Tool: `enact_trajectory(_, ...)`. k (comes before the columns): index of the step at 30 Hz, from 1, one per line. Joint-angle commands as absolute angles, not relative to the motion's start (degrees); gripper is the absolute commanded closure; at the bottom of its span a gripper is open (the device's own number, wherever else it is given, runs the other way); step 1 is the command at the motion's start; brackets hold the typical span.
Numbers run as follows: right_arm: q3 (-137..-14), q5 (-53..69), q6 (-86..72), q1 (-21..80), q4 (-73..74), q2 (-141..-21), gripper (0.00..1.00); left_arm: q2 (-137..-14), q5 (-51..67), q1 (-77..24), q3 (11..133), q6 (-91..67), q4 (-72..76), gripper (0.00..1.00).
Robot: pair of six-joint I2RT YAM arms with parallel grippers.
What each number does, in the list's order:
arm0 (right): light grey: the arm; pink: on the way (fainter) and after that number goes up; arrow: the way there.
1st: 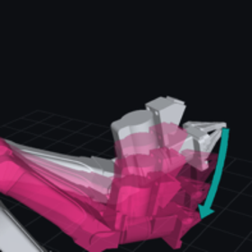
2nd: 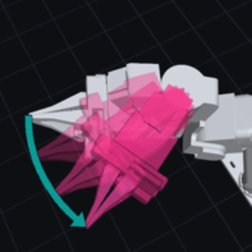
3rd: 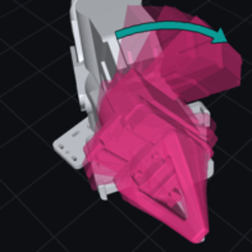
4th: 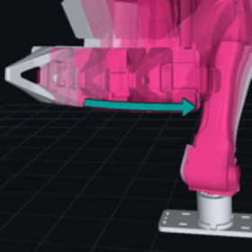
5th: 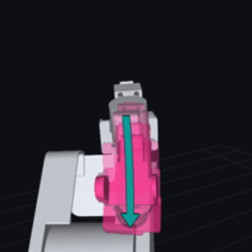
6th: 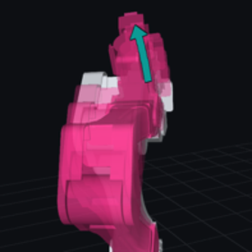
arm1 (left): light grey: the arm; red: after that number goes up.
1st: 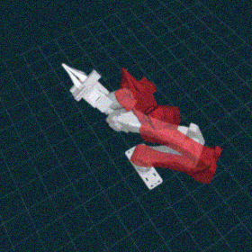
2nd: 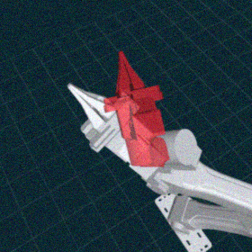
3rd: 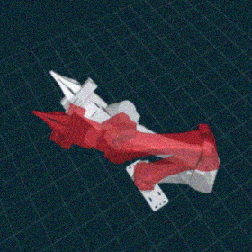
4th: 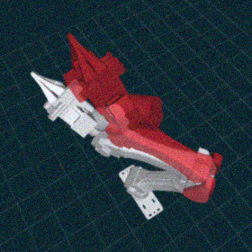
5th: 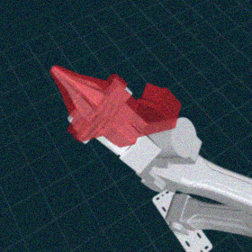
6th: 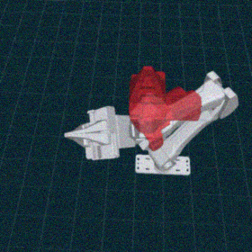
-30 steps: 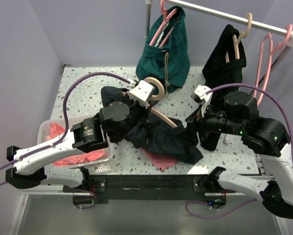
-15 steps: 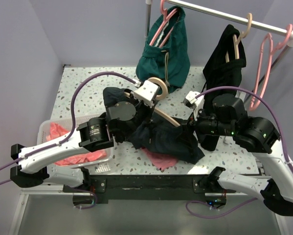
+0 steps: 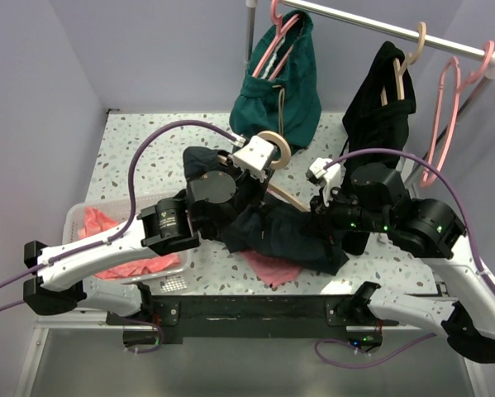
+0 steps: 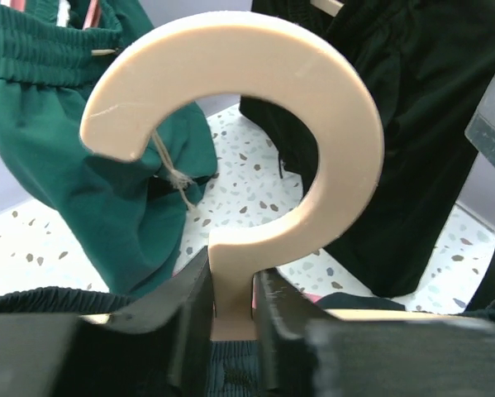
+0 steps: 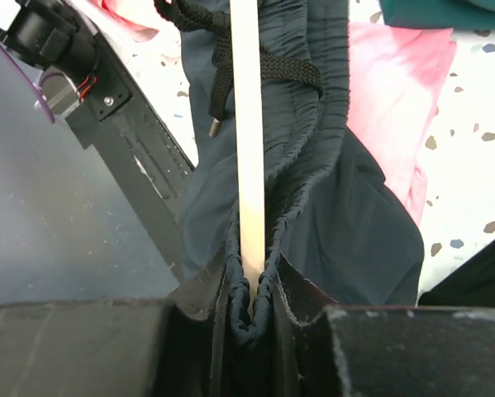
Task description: Place the shorts on the hanger
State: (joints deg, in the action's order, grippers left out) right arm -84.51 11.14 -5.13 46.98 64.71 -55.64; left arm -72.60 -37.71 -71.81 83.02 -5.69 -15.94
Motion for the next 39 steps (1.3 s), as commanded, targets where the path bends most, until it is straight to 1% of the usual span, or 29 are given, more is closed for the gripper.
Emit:
enact_trajectory(1,-86.57,8.87,-6.33,47.37,62.67,-52.74,1.00,-72.07,-35.51,-72.16,86.48,-7.03,-12.04,0.57)
enact_trajectory(3,-87.01,9.14,-6.41,47.29,63.19,-51.86,1.00,-71.98,-34.98,-72.16,87.62,-7.21,-13.00,0.40)
enact_trajectory(5,-87.27,9.05,-6.59,47.29,64.15,-51.42,1.00,-71.81,-34.11,-72.16,88.41,-7.12,-13.71,0.30)
enact_trajectory(6,-87.80,8.97,-6.68,47.29,64.51,-51.33,1.00,-71.63,-33.93,-72.16,89.38,-7.21,-14.76,0.21)
enact_trajectory(8,-88.15,9.49,-6.85,47.29,65.39,-50.72,1.00,-71.28,-33.05,-72.16,90.26,-7.29,-15.90,0.13)
enact_trajectory(9,-88.76,9.67,-7.03,47.37,65.74,-50.54,1.00,-70.67,-32.79,-72.16,91.05,-7.38,-16.87,0.01)
enact_trajectory(14,-91.75,9.93,-8.08,47.37,68.72,-49.22,1.00,-67.59,-31.47,-72.16,92.63,-8.08,-18.11,0.00)
enact_trajectory(20,-95.80,9.32,-10.02,47.37,72.24,-48.26,1.00,-61.71,-28.48,-72.16,93.08,-8.26,-15.65,0.00)
enact_trajectory(24,-99.65,7.12,-11.60,47.37,75.67,-47.46,1.00,-58.63,-28.83,-72.16,93.69,-8.09,-14.50,0.00)
enact_trajectory(33,-112.48,-0.86,-16.34,47.37,85.60,-48.69,1.00,-58.62,-30.41,-72.16,95.54,-8.08,-16.35,0.00)
enact_trajectory(39,-118.21,-6.50,-19.51,47.29,90.44,-51.15,1.00,-59.85,-29.18,-72.16,95.19,-9.31,-17.58,0.00)
